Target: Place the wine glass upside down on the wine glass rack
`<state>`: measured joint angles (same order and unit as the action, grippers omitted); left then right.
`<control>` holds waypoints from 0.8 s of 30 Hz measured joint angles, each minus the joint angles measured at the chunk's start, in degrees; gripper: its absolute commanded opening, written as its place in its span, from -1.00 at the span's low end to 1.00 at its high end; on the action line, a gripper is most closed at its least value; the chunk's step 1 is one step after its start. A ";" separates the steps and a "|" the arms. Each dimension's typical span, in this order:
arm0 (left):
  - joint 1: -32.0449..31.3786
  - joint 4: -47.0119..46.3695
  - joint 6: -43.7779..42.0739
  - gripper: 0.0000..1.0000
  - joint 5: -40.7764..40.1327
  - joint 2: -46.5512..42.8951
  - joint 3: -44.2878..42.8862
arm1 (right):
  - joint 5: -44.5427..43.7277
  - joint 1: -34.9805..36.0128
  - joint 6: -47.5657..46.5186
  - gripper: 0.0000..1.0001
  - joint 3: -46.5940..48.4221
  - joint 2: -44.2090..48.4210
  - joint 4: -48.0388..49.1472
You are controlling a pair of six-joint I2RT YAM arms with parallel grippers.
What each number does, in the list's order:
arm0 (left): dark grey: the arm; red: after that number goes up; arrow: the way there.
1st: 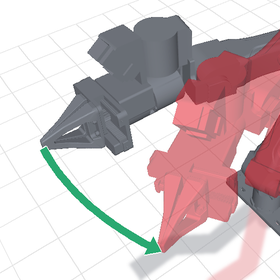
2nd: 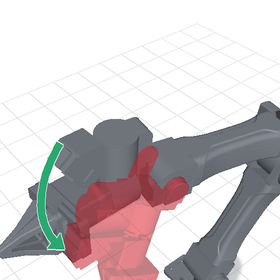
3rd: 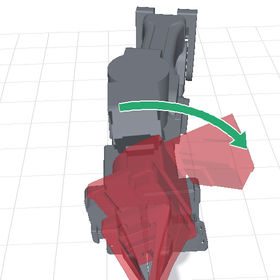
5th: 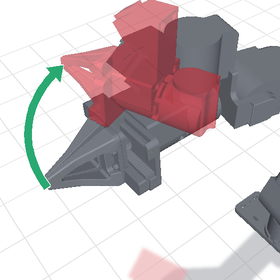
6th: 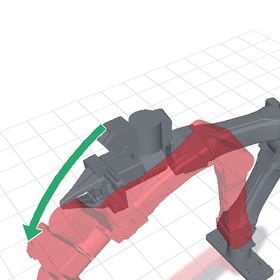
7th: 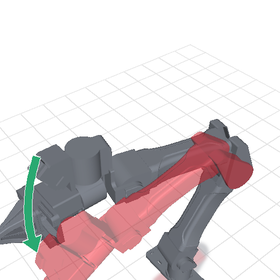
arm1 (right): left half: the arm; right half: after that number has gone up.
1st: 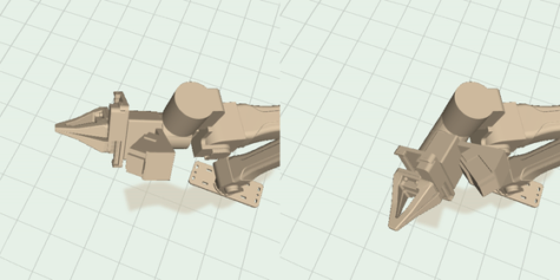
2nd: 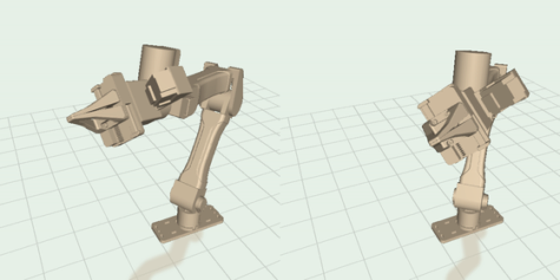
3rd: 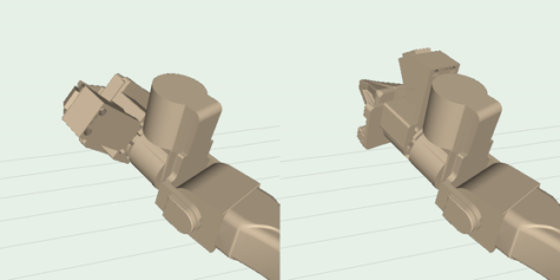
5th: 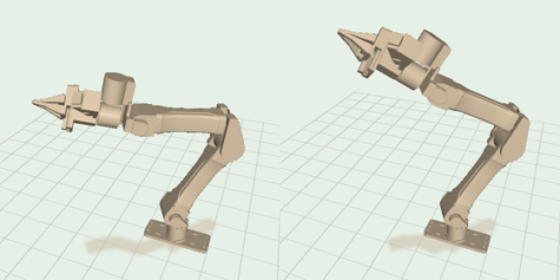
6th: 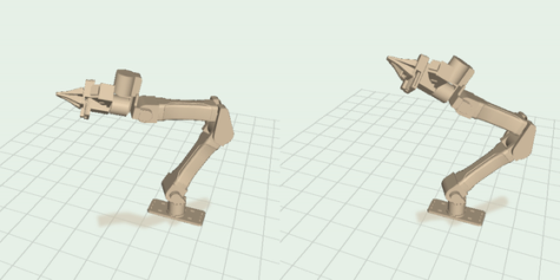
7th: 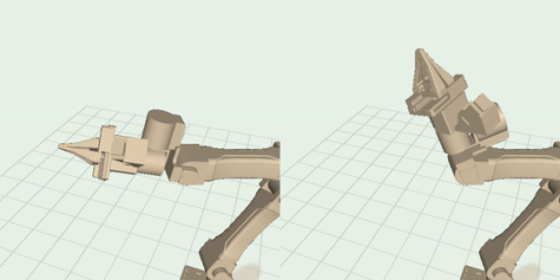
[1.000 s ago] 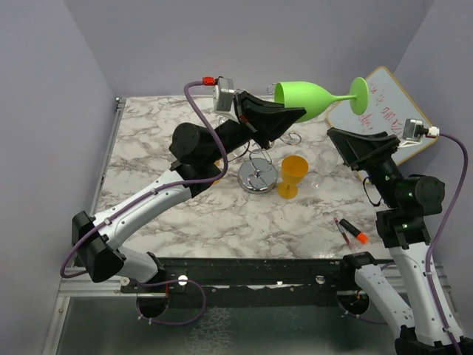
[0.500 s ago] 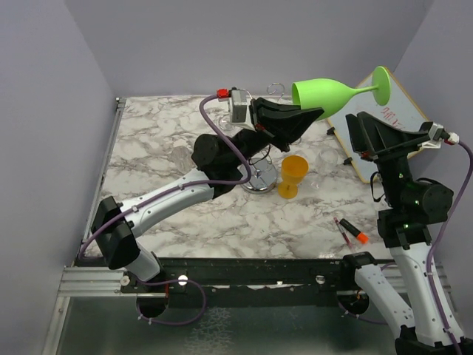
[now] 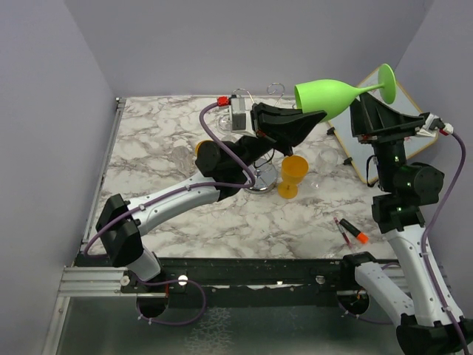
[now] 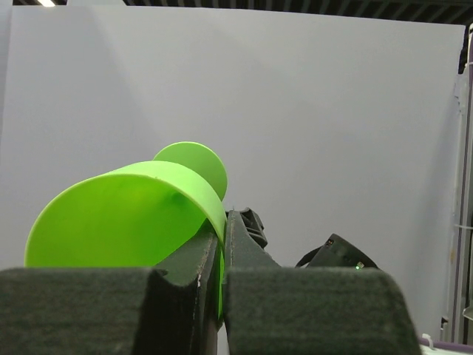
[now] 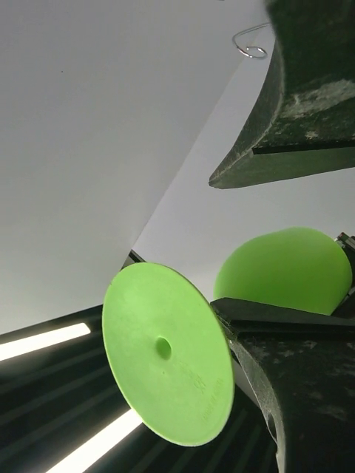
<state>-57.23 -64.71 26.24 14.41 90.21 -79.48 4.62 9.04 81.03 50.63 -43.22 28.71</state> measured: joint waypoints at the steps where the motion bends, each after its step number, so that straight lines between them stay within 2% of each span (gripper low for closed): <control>1: 0.00 -0.42 0.00 -1.00 -0.17 0.07 0.17 | -0.13 0.00 0.07 0.31 0.00 -0.42 0.72; 13: -0.66 -2.89 0.50 -1.00 -4.15 0.94 0.35 | 0.42 -0.04 -0.76 0.26 -1.95 -1.31 11.47; 21: -0.66 -2.47 1.51 -1.00 -9.35 1.42 0.31 | 2.08 -0.04 -2.54 0.52 -1.97 -0.28 16.87; 24: -0.66 -2.47 2.34 -1.00 -9.25 1.97 0.17 | 2.71 -0.04 -2.71 0.48 -1.70 -1.27 17.35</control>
<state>-57.89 -67.18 28.58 5.17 92.18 -79.31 7.33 8.99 78.32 48.93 -44.49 46.06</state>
